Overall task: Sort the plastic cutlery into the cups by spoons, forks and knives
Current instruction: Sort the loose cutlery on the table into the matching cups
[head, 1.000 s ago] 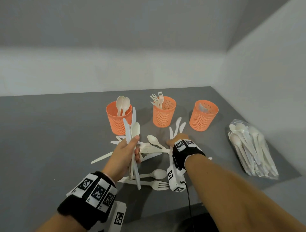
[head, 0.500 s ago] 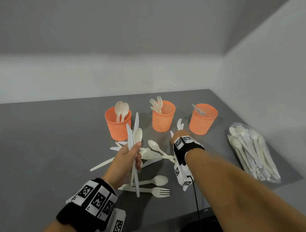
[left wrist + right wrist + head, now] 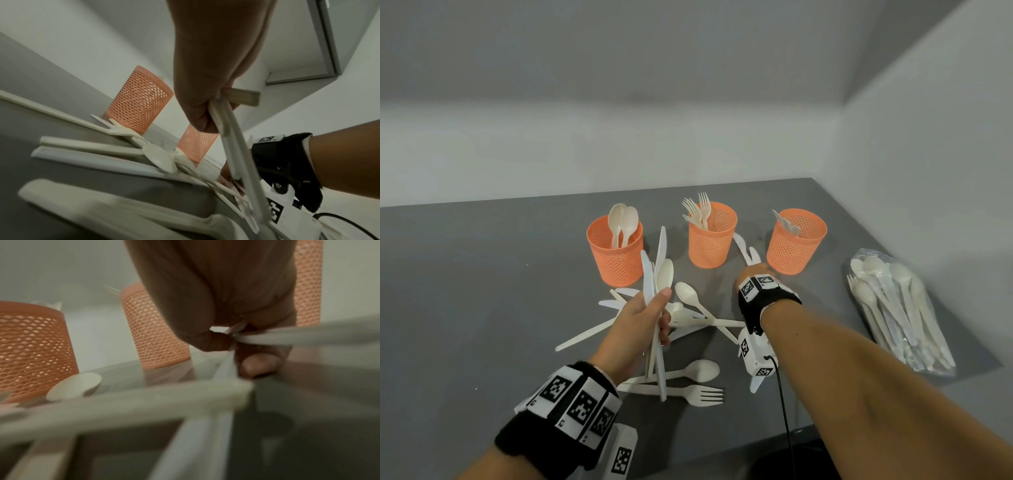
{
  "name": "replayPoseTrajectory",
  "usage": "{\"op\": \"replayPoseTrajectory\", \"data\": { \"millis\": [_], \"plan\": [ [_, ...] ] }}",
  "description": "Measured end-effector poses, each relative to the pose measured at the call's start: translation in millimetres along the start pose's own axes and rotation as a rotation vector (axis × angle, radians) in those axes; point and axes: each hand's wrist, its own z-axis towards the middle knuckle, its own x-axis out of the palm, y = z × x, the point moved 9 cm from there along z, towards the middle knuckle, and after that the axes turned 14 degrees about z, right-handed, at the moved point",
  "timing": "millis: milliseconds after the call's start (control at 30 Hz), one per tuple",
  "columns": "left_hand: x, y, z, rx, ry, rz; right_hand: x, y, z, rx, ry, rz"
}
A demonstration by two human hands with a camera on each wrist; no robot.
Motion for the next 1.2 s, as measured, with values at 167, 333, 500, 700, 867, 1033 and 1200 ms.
{"op": "replayPoseTrajectory", "data": {
  "millis": [167,333,500,700,867,1033,1200],
  "plan": [
    [8,-2,2,0.023,0.015,-0.018,-11,11,-14,-0.108,0.119,-0.386],
    [15,-6,5,0.052,0.041,-0.007,-26,45,-1,-0.234,0.089,0.094],
    [25,-9,6,0.075,0.04,-0.005,-59,87,-50,-0.693,0.197,0.239],
    [41,-18,7,0.096,0.055,-0.036,-161,148,-79,-0.975,-0.043,0.629],
    [53,-33,9,0.115,0.064,-0.089,-185,146,-24,-0.891,-0.13,0.682],
    [60,-40,16,0.141,0.056,-0.07,-154,113,19,-0.691,-0.072,0.516],
    [66,-40,20,0.148,0.066,-0.06,-135,79,46,-0.415,0.027,0.471]
  ]
}}
